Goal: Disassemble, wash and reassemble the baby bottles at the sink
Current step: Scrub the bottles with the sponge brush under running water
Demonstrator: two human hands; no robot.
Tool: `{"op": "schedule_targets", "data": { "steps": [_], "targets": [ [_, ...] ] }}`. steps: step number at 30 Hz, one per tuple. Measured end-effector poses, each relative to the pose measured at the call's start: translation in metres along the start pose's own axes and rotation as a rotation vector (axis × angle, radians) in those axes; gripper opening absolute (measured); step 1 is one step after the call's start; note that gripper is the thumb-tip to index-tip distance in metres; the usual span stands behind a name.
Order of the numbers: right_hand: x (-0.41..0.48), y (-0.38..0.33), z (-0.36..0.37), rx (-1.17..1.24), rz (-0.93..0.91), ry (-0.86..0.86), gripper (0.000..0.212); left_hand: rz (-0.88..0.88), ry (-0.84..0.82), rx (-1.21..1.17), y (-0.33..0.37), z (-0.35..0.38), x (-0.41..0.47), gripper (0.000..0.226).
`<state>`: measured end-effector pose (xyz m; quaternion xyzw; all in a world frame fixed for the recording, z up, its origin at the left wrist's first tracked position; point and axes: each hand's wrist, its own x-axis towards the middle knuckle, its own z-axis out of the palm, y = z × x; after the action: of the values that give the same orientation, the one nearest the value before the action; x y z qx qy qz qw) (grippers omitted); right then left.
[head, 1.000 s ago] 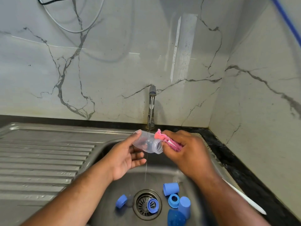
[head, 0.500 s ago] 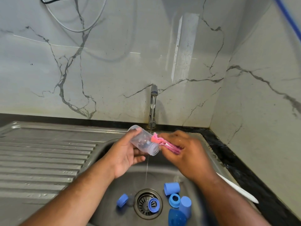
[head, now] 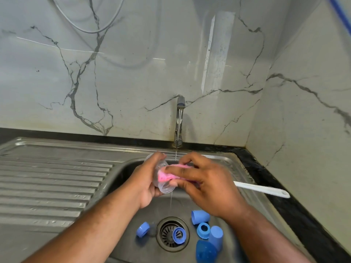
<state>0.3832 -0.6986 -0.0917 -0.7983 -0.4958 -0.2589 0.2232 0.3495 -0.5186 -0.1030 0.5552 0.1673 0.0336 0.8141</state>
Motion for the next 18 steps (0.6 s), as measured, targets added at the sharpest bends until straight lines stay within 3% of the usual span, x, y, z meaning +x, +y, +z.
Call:
{"op": "schedule_targets", "data": {
  "steps": [3, 7, 12, 16, 18],
  "targets": [
    [0.0, -0.008, 0.003, -0.012, -0.092, -0.057, 0.03, -0.031, 0.01, 0.041, 0.0, 0.0, -0.002, 0.028],
    [0.0, 0.01, -0.006, 0.02, 0.003, 0.025, 0.03, -0.057, 0.018, 0.055, 0.002, 0.0, -0.002, 0.029],
    [0.0, -0.008, 0.004, 0.061, -0.125, -0.049, 0.027, -0.084, -0.037, 0.023, -0.002, 0.001, -0.005, 0.03],
    [0.001, 0.009, -0.007, 0.074, -0.029, 0.025, 0.034, -0.093, -0.027, 0.071, -0.002, -0.001, -0.001, 0.03],
    [0.001, 0.001, -0.004, 0.094, -0.074, -0.021, 0.03, -0.1, -0.033, 0.086, -0.005, 0.0, -0.001, 0.032]
  ]
}}
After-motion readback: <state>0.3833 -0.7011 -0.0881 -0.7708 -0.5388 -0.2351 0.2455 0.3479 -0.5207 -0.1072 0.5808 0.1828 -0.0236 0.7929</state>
